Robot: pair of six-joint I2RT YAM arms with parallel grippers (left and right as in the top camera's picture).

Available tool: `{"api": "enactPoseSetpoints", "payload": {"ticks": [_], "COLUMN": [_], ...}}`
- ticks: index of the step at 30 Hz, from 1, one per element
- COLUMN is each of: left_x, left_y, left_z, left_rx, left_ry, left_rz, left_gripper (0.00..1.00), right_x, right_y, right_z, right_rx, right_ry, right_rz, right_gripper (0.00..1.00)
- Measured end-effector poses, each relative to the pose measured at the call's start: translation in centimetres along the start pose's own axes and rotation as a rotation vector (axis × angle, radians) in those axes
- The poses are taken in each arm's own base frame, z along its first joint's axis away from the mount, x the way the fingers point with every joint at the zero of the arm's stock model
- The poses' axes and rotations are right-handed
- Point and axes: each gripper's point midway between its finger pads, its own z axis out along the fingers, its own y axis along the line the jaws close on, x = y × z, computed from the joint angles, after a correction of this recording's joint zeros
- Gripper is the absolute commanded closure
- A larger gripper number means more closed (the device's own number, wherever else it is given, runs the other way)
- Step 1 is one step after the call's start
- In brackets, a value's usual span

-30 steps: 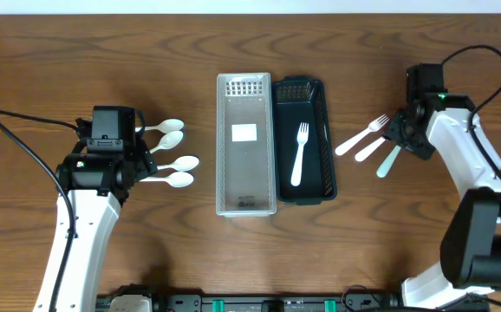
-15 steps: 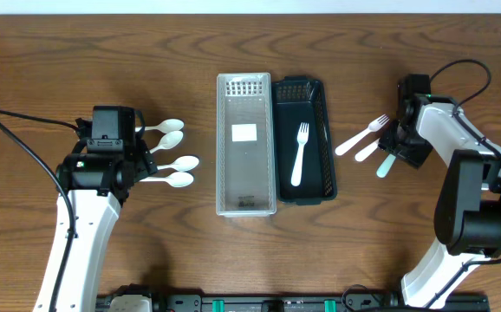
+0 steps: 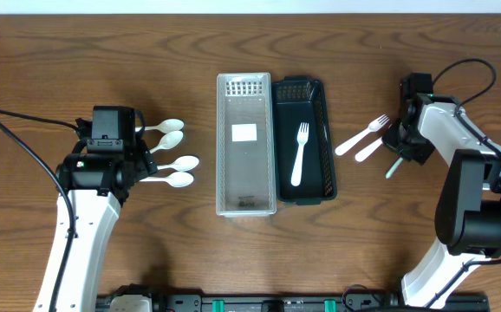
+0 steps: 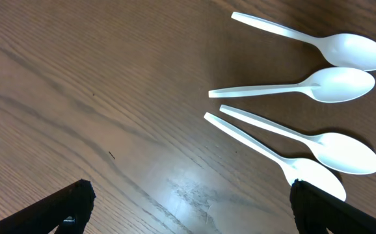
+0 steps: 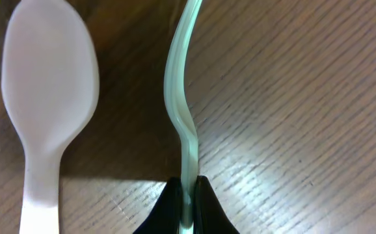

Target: Pack container

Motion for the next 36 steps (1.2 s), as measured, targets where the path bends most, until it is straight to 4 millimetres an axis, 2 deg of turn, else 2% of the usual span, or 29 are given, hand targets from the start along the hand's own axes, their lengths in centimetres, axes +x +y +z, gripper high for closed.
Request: {"api": "enactPoseSetpoints", "payload": {"ticks": [2, 4, 6, 9, 12, 13, 15, 18, 21, 22, 23, 24, 26, 27, 28, 32, 34, 36], "left_x": [0.0, 0.0, 0.0, 0.0, 0.0, 0.0, 0.0, 0.0, 0.0, 0.0, 0.0, 0.0, 0.0, 0.0, 0.0, 0.0, 0.0, 0.0], "left_y": [0.0, 0.0, 0.0, 0.0, 0.0, 0.0, 0.0, 0.0, 0.0, 0.0, 0.0, 0.0, 0.0, 0.0, 0.0, 0.0, 0.0, 0.0], "left_z": [0.0, 0.0, 0.0, 0.0, 0.0, 0.0, 0.0, 0.0, 0.0, 0.0, 0.0, 0.0, 0.0, 0.0, 0.0, 0.0, 0.0, 0.0], "left_rx": [0.000, 0.000, 0.000, 0.000, 0.000, 0.000, 0.000, 0.000, 0.000, 0.000, 0.000, 0.000, 0.000, 0.000, 0.000, 0.000, 0.000, 0.000], "left_ry": [0.000, 0.000, 0.000, 0.000, 0.000, 0.000, 0.000, 0.000, 0.000, 0.000, 0.000, 0.000, 0.000, 0.000, 0.000, 0.000, 0.000, 0.000], "left_rz": [0.000, 0.000, 0.000, 0.000, 0.000, 0.000, 0.000, 0.000, 0.000, 0.000, 0.000, 0.000, 0.000, 0.000, 0.000, 0.000, 0.000, 0.000], "left_gripper": [0.02, 0.02, 0.02, 0.02, 0.02, 0.02, 0.02, 0.02, 0.02, 0.02, 0.02, 0.02, 0.02, 0.02, 0.02, 0.02, 0.02, 0.02], "right_x": [-0.1, -0.5, -0.9, -0.6, 1.8, 3.0, 5.8, 9.3, 12.1, 12.6, 13.0, 13.1, 13.4, 13.4, 13.2, 11.2, 8.7, 5.5], "right_y": [0.0, 0.4, 1.7, 5.4, 10.0, 11.4, 14.3, 17.0, 19.0, 19.4, 19.6, 19.7, 19.6, 19.4, 19.2, 18.0, 16.6, 14.3], "right_z": [-0.6, -2.4, -5.4, -12.0, -18.4, -20.0, -21.9, -21.4, -17.8, -16.3, -14.8, -13.5, -11.8, -11.4, -11.3, -12.6, -13.6, -14.1], "right_rx": [-0.010, -0.053, -0.135, -0.334, -0.539, -0.592, -0.668, -0.679, -0.608, -0.576, -0.546, -0.517, -0.478, -0.464, -0.456, -0.451, -0.453, -0.440], "right_ry": [-0.008, -0.043, -0.103, -0.228, -0.330, -0.349, -0.368, -0.346, -0.289, -0.268, -0.249, -0.233, -0.214, -0.209, -0.210, -0.239, -0.259, -0.270], "right_rz": [-0.006, -0.016, -0.033, -0.109, -0.235, -0.279, -0.377, -0.482, -0.564, -0.579, -0.590, -0.598, -0.618, -0.629, -0.635, -0.611, -0.539, -0.422], "right_gripper": [0.99, 0.99, 0.99, 0.99, 0.99, 0.99, 0.99, 0.99, 0.98, 0.90, 0.75, 0.55, 0.31, 0.20, 0.15, 0.19, 0.24, 0.27]}}
